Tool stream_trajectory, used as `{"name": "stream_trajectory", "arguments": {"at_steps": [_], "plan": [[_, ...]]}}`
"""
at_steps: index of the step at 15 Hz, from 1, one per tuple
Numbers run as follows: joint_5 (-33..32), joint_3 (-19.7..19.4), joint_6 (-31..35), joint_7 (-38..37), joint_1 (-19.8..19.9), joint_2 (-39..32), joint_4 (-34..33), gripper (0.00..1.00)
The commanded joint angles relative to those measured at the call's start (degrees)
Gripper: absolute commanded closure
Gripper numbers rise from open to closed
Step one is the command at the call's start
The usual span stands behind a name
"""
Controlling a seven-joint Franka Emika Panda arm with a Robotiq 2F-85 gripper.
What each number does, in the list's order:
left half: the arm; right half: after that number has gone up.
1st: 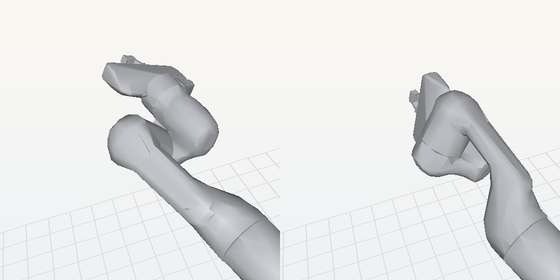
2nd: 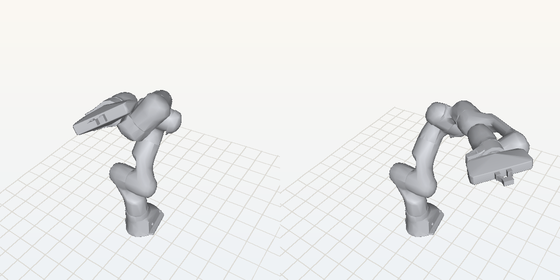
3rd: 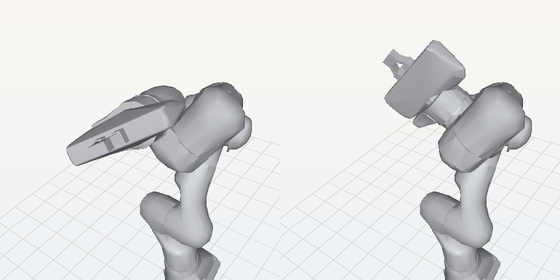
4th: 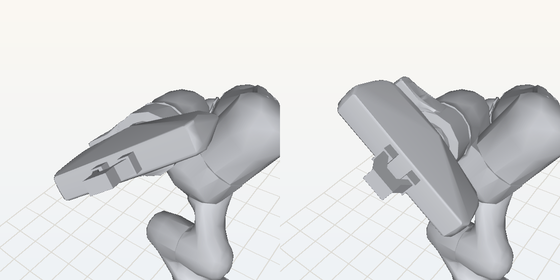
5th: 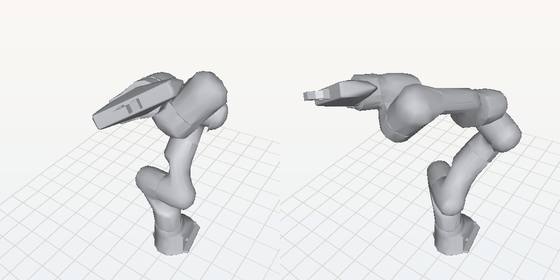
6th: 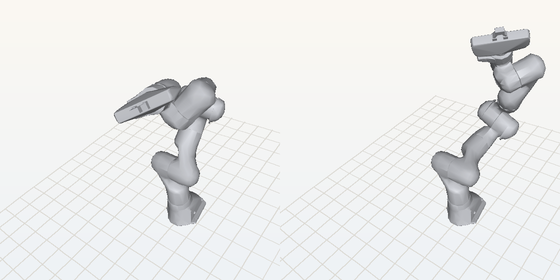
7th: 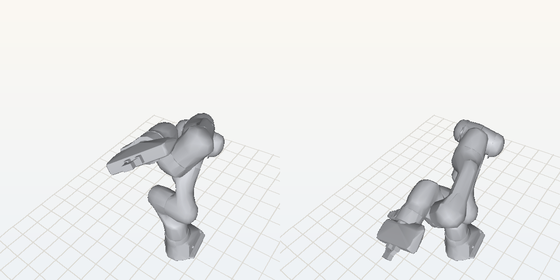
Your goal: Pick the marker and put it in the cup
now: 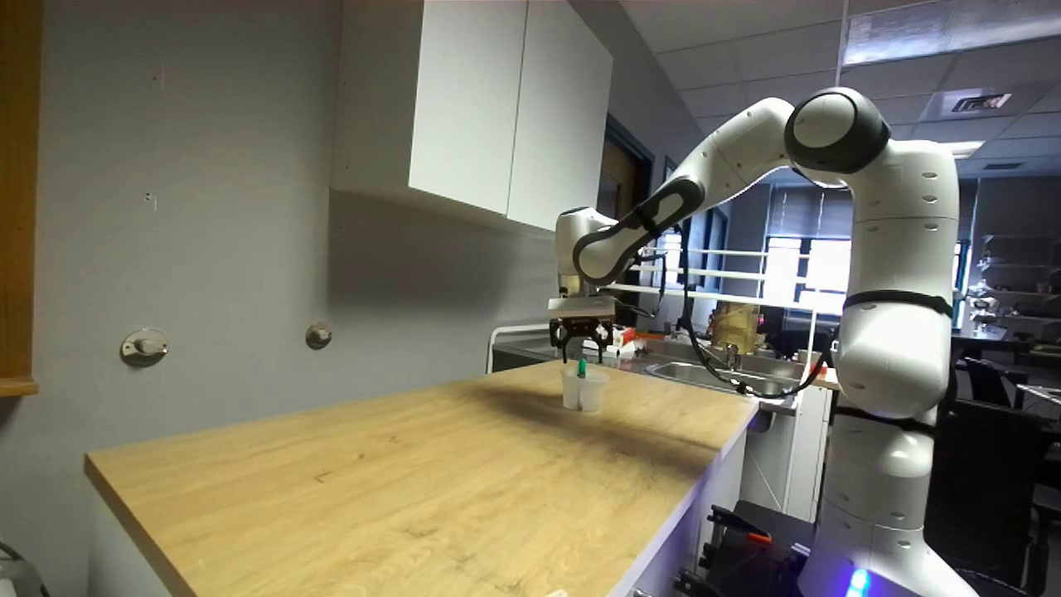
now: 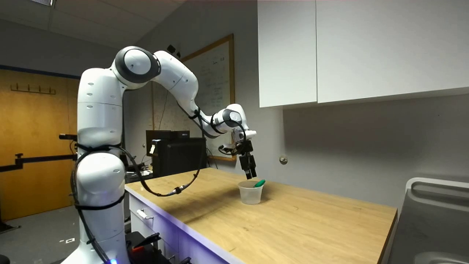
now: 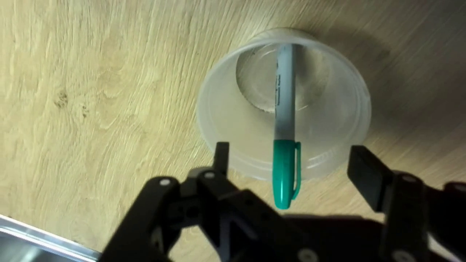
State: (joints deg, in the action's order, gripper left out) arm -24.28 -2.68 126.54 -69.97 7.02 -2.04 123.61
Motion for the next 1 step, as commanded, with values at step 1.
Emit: {"name": "stream_trajectory", "arguments": {"at_steps": [1], "plan": [[2.2, -0.9, -3.2, 1.7, -1.2, 0.2, -1.1, 0.0]]}}
